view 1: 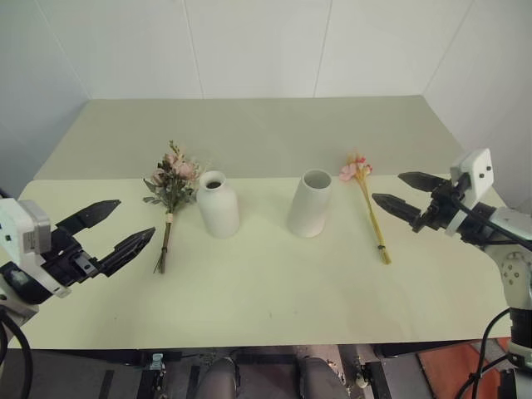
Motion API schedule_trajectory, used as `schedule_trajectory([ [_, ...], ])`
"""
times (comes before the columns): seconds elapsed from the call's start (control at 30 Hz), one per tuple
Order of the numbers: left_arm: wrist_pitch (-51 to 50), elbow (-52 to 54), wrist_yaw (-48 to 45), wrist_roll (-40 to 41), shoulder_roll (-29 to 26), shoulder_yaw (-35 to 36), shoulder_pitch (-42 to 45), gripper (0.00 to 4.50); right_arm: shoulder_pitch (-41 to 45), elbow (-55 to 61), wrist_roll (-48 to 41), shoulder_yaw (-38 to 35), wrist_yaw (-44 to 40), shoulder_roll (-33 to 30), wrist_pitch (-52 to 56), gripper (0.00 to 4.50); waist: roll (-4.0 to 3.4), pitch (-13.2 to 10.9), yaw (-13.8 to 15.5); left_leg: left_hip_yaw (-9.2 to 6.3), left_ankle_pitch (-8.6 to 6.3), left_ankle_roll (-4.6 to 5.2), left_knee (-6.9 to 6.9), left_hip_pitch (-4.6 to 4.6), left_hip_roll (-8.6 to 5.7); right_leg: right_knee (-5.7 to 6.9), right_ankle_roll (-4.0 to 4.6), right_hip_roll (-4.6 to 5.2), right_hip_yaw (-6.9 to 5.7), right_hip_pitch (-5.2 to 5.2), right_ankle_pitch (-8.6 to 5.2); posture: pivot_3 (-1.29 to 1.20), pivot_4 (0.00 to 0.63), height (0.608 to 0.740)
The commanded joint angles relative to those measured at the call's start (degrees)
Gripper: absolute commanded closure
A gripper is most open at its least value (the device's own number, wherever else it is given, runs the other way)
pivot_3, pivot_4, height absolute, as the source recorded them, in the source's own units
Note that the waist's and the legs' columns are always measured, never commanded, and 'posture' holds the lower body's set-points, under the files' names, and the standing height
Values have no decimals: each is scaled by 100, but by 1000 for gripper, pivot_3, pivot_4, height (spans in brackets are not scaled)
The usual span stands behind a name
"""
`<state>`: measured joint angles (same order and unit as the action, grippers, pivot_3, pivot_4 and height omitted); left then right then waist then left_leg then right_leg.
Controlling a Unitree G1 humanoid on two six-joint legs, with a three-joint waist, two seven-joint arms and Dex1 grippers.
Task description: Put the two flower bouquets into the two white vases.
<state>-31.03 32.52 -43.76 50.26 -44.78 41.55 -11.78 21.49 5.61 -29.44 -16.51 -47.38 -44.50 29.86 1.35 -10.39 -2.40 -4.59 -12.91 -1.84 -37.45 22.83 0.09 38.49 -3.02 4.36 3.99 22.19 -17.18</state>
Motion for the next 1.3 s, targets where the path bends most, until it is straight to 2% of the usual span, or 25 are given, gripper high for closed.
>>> schedule_trajectory([
  [0.03,99,120,32,-18,-84,96,69,37,139,65,16,-114,-5,-108,-156,0,0,0,0,0,0,0,0,0,0,0,0,0,0,0,0,0,150,740],
  [0.37,74,142,103,-36,-98,33,152,37,209,-3,75,-95,-15,-108,-166,0,0,0,-1,0,0,0,0,0,0,0,0,0,0,0,0,0,150,740],
  [0.53,-147,179,407,61,-252,-172,541,37,588,-60,-24,150,14,-241,649,0,0,0,-3,0,0,0,-1,-1,0,3,0,0,0,0,1,0,150,740],
  [0.63,-191,95,277,59,-504,-407,919,37,984,-184,71,504,75,-400,1319,0,0,0,-4,-1,0,0,-1,-1,0,5,1,-2,-1,1,1,0,150,740],
  [0.8,-122,-309,-105,-4,-790,-632,1415,37,1775,-740,642,1292,676,-478,2539,0,0,0,-23,1,0,0,4,2,0,-4,1,-1,1,6,1,0,150,740],
  [0.93,47,-558,-436,-191,-1011,-966,1868,37,2685,-1681,1139,1948,1115,-222,3372,0,-5,-4,-25,2,1,1,5,5,-1,-1,2,-2,1,13,1,0,150,740],
  [1.2,110,-735,-624,-263,-973,-1348,2538,37,3615,-3459,1959,3006,763,158,2997,0,-4,-5,-23,2,1,1,12,18,-2,-12,2,0,-1,21,1,0,150,740],
  [1.3,97,-700,-626,-279,-943,-1363,2546,0,3758,-3875,2258,3318,548,260,2650,633,-5,-5,-26,2,2,1,11,27,-3,-8,2,1,0,32,2,0,150,740],
])
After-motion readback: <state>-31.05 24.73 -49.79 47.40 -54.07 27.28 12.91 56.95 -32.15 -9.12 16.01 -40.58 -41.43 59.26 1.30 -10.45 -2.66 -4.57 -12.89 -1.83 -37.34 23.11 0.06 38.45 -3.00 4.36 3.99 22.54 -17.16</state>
